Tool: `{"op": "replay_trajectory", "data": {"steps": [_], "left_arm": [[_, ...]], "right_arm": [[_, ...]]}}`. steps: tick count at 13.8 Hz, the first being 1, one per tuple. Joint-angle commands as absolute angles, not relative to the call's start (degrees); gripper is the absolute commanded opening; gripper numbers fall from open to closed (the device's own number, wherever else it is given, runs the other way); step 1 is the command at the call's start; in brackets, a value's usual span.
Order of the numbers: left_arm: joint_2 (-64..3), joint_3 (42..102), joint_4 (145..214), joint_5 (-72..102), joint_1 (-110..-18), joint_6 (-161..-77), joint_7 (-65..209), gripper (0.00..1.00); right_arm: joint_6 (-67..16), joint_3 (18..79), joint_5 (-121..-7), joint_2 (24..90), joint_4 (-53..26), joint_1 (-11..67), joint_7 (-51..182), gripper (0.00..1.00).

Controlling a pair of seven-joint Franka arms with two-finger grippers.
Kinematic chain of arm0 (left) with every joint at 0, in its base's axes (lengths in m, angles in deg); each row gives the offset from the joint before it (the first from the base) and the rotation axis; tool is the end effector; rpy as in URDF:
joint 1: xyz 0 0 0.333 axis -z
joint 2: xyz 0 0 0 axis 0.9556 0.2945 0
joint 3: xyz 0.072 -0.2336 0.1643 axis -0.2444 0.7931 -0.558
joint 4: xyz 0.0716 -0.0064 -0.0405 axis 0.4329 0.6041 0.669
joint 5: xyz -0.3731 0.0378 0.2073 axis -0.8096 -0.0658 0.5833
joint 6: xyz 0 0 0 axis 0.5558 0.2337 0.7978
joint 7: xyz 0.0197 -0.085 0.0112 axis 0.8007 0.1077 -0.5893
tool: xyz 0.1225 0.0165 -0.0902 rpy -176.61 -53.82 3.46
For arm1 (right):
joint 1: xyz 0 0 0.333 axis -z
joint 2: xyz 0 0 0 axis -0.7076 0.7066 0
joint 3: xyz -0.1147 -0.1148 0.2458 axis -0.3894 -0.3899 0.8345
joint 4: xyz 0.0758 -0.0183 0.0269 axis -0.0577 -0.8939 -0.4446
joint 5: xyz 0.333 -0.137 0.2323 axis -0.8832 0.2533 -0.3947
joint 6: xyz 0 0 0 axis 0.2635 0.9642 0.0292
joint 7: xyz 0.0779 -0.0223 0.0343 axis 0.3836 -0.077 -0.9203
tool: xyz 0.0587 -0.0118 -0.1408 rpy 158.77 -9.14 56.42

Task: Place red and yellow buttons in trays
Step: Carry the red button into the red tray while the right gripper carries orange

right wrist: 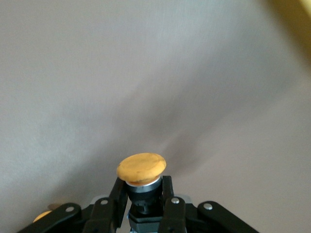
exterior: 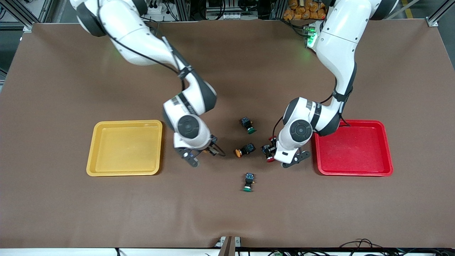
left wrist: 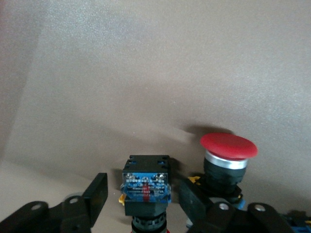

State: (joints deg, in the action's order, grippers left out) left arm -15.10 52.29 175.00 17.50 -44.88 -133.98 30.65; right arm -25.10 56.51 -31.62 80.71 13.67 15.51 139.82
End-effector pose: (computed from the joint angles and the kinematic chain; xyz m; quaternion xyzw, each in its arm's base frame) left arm 0.6058 -0.3098 0.0942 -0.9745 -0.2183 0.0519 0.0008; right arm 0.6403 0.4061 0.1845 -0.9376 0.3420 0.0624 0.0068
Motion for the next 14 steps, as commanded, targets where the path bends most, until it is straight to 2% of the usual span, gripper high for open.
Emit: {"op": "replay_trajectory", "data": {"steps": [1, 3, 5, 8, 10, 14], "left_arm": [[-15.9, 52.0, 176.2, 18.5, -44.1, -135.4, 29.6, 0.33], [-16.2, 52.0, 175.9, 18.5, -44.2, -135.0, 29.6, 0.16], [-16.7, 51.9, 175.4, 18.5, -44.4, -134.4, 29.7, 0.13], [-18.5, 51.4, 173.4, 18.6, -45.3, -129.4, 30.4, 0.12], [-19.2, 50.4, 170.6, 18.6, -46.0, -124.4, 32.6, 0.11], [-20.9, 50.2, 170.1, 19.8, -51.9, -122.7, 43.3, 0.11]], "right_arm": [[-21.0, 58.0, -33.0, 77.0, 12.6, 21.3, 129.2, 0.00], [-16.8, 58.0, -33.4, 75.4, 12.3, 25.8, 117.9, 0.00], [-12.6, 57.9, -33.3, 74.2, 11.6, 29.5, 106.8, 0.00], [-12.8, 57.8, -33.3, 70.3, 4.1, 34.7, 92.9, 0.00], [-16.2, 57.9, -33.3, 69.0, -1.0, 38.4, 81.1, 0.00], [-22.2, 58.0, -33.7, 68.0, -9.3, 44.1, 68.6, 0.00]]}}
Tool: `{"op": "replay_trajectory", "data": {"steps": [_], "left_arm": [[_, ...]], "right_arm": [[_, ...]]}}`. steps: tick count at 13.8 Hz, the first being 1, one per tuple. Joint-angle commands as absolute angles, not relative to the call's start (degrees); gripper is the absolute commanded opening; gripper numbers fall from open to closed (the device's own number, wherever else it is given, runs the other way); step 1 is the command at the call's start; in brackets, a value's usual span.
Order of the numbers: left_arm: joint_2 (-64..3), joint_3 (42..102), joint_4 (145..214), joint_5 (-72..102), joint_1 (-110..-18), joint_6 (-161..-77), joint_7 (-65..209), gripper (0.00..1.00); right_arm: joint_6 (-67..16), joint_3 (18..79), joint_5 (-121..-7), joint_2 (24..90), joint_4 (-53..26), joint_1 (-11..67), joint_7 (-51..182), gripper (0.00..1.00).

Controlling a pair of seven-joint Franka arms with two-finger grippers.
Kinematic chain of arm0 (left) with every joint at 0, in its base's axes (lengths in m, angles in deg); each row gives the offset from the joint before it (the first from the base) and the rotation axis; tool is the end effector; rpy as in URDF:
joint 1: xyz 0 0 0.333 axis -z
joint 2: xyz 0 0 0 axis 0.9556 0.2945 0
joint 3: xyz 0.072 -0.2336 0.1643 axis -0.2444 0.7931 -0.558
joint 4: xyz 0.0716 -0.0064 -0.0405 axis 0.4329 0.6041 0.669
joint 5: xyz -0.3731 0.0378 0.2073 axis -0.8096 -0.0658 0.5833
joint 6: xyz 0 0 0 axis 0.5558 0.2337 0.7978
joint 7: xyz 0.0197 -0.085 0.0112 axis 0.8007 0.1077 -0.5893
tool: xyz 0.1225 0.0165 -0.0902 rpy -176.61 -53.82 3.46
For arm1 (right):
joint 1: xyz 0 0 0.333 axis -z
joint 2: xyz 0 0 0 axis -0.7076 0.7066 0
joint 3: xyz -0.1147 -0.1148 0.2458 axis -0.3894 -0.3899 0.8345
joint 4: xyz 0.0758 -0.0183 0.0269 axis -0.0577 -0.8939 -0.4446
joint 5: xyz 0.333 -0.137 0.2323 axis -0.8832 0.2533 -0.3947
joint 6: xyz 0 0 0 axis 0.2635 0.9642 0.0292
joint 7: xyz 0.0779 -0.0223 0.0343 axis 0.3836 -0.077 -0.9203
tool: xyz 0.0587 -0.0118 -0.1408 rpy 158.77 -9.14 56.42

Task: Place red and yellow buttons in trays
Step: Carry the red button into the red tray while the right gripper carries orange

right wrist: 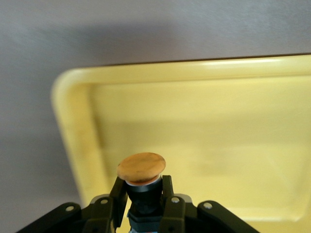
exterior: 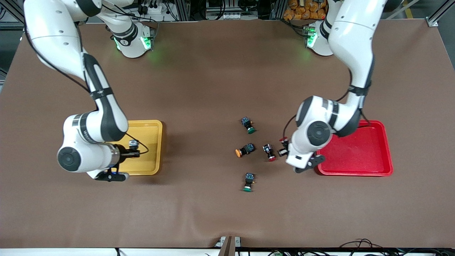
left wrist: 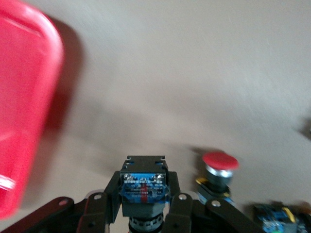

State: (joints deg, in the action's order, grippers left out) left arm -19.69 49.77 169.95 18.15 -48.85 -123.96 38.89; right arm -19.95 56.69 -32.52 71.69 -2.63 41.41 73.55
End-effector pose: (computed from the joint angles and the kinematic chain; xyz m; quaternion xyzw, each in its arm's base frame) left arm 0.6552 -0.2512 0.1764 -0.9805 -0.1902 0.0483 0.0052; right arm 0.6721 0.0859 0.1621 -0.9882 -0.0034 0.1464 0.0457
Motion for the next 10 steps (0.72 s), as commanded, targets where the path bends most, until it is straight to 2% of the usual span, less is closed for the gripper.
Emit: {"op": "replay_trajectory", "data": {"steps": [1, 5, 6, 7, 10], "left_arm": [[-21.1, 50.2, 170.1, 19.9, -53.9, -122.1, 46.9, 0.11], [-21.4, 50.4, 170.4, 19.9, -62.3, -121.7, 59.3, 0.11], [-21.2, 50.4, 170.7, 19.9, -64.3, -121.7, 61.9, 0.11], [-20.9, 50.5, 170.9, 19.9, -66.4, -121.7, 64.3, 0.11], [-19.6, 50.5, 171.0, 19.9, -71.2, -121.7, 69.2, 0.15]], "right_arm": [[-24.2, 57.9, -34.6, 67.9, -10.9, 45.0, 65.9, 0.00], [-31.4, 58.0, -36.7, 68.1, -17.5, 49.7, 56.1, 0.00], [-31.6, 58.0, -37.8, 68.1, -17.7, 49.8, 55.7, 0.23], [-32.3, 58.0, -38.4, 68.2, -17.7, 50.0, 55.0, 0.99], [-32.3, 58.0, -40.0, 68.2, -17.5, 50.1, 54.1, 1.00]]}}
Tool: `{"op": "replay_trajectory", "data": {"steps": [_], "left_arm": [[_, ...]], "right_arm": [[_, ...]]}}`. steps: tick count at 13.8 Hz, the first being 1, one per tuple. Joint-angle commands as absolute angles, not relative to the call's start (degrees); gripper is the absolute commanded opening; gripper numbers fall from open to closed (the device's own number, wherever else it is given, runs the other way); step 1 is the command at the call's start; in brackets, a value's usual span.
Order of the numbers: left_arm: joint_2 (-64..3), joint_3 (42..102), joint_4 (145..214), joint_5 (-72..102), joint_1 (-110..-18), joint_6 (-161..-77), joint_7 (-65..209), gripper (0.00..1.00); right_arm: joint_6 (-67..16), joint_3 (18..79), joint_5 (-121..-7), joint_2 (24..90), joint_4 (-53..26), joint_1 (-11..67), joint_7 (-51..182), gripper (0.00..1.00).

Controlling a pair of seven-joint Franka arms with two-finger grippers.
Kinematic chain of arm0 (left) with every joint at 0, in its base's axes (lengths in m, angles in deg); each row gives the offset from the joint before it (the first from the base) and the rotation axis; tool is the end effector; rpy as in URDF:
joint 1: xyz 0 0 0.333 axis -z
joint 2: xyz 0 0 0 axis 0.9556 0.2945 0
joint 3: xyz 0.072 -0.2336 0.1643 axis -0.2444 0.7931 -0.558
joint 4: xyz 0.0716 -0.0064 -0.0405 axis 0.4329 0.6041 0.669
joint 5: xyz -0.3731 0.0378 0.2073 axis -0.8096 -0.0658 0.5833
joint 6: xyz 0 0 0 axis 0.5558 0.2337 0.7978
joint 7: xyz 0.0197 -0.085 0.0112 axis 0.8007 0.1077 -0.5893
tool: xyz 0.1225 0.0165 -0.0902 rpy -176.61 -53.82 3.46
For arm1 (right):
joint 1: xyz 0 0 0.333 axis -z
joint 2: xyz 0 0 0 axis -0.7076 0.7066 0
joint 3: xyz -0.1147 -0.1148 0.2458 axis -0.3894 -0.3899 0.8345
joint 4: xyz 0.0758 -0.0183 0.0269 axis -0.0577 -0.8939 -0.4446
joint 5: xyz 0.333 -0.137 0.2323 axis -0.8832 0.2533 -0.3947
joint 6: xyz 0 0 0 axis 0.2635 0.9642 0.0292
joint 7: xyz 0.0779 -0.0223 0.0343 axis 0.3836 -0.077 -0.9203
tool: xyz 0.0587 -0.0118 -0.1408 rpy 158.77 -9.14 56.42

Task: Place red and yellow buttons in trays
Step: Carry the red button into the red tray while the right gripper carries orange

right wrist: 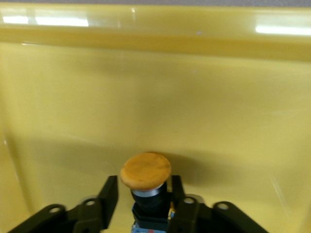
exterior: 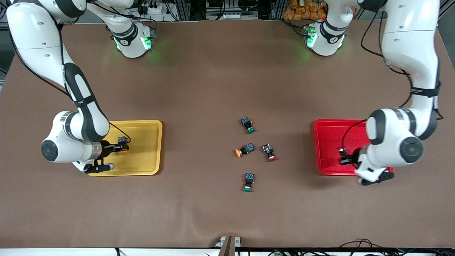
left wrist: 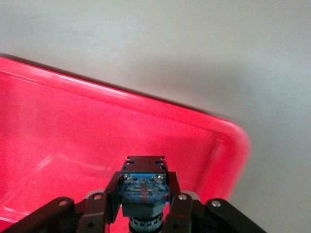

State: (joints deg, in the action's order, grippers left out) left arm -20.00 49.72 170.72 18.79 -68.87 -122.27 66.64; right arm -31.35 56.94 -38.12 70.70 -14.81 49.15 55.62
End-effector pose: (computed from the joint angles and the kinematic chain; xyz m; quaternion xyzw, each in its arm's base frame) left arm 0.6930 -0.0102 0.1719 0.9905 0.1210 -0.0644 0.0083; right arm 0.6337 0.0066 0.0955 -0.9844 -0.0546 0.1263 0.1098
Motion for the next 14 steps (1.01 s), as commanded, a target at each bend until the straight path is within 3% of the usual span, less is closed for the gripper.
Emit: {"op": "replay_trajectory", "data": {"steps": [1, 5, 7, 8, 14], "left_arm": [[-18.9, 50.5, 170.9, 19.9, -72.3, -122.2, 71.5, 0.18], [-17.7, 50.5, 170.9, 19.9, -74.3, -123.9, 76.2, 0.46], [-17.7, 50.5, 170.8, 19.9, -74.4, -124.2, 76.2, 0.86], [-17.7, 50.5, 170.8, 19.8, -74.2, -124.2, 76.2, 1.00], [-18.5, 51.3, 170.4, 19.0, -68.9, -124.7, 66.5, 1.00]], "right_arm": [[-32.0, 57.9, -40.0, 68.2, -17.2, 50.1, 54.2, 1.00], [-27.2, 58.0, -41.5, 68.2, -13.6, 49.0, 57.1, 1.00], [-21.7, 58.0, -45.4, 68.3, -9.3, 47.2, 62.8, 1.00], [-19.7, 57.9, -46.9, 68.4, -7.1, 45.5, 67.4, 1.00], [-19.0, 58.0, -47.8, 69.5, 0.9, 34.3, 94.8, 1.00]]}}
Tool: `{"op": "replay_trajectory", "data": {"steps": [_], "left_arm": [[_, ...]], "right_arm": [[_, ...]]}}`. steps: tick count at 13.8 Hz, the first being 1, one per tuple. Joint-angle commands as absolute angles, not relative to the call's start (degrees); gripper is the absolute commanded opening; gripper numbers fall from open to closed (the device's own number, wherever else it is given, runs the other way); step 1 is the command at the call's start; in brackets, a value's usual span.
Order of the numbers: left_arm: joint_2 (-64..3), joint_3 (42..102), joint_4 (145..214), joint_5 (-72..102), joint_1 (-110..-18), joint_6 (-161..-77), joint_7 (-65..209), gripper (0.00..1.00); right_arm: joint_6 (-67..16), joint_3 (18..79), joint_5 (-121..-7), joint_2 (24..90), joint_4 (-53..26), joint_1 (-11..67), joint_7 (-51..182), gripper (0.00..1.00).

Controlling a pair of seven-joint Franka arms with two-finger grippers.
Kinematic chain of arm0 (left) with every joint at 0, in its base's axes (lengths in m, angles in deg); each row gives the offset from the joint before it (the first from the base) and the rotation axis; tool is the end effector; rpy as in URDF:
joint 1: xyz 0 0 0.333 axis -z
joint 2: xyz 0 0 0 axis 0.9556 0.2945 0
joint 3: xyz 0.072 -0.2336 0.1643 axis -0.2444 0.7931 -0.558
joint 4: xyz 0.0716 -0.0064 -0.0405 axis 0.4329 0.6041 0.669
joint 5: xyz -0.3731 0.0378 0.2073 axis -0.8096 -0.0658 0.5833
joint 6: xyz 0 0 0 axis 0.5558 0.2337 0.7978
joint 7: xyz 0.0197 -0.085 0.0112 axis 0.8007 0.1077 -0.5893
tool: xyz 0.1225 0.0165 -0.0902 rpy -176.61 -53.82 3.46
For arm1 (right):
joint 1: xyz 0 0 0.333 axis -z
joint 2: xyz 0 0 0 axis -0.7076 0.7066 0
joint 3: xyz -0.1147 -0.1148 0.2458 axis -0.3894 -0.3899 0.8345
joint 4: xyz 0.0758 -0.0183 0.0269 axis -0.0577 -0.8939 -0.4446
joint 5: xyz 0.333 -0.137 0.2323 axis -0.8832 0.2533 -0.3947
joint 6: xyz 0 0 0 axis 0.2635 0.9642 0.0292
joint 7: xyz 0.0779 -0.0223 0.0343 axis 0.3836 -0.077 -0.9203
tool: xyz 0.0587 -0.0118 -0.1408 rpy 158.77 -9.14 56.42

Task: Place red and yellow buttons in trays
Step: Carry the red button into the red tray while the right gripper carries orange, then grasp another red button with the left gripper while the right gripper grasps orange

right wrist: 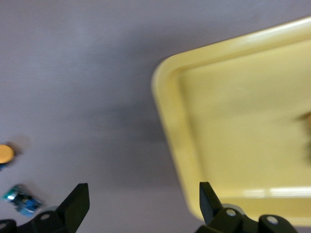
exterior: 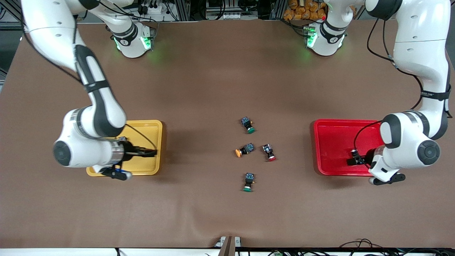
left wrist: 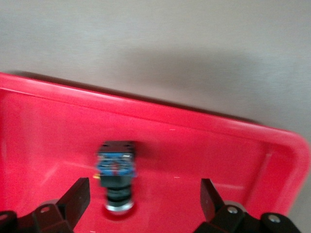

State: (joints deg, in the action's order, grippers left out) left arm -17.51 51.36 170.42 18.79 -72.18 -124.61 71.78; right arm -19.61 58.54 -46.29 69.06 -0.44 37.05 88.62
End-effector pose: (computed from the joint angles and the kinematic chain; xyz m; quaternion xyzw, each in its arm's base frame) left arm 0.6938 0.0118 0.1464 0.9934 0.0940 -0.0634 0.0190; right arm 0.6751 0.1862 0.2176 -0.9715 0.1232 0.1449 0.1415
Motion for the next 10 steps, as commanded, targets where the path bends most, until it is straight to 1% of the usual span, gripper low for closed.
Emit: {"op": "replay_trajectory", "data": {"steps": [1, 3, 7, 10], "left_arm": [[-18.6, 51.3, 170.3, 19.0, -67.1, -124.7, 63.2, 1.00], [-19.3, 51.3, 170.3, 19.0, -63.6, -124.7, 57.0, 1.00], [-18.8, 51.9, 168.1, 18.4, -56.5, -124.7, 43.9, 1.00], [-18.3, 52.0, 166.8, 9.3, -52.9, -126.6, 40.9, 1.00]], "right_arm": [[-19.2, 58.0, -48.8, 70.4, 2.4, 32.7, 99.4, 1.00], [-21.4, 57.8, -50.3, 72.5, 5.4, 27.8, 108.9, 1.00], [-32.3, 57.8, -50.5, 75.4, 5.9, 22.0, 121.3, 1.00], [-39.5, 57.8, -50.6, 78.2, 6.5, 18.4, 127.5, 1.00]]}}
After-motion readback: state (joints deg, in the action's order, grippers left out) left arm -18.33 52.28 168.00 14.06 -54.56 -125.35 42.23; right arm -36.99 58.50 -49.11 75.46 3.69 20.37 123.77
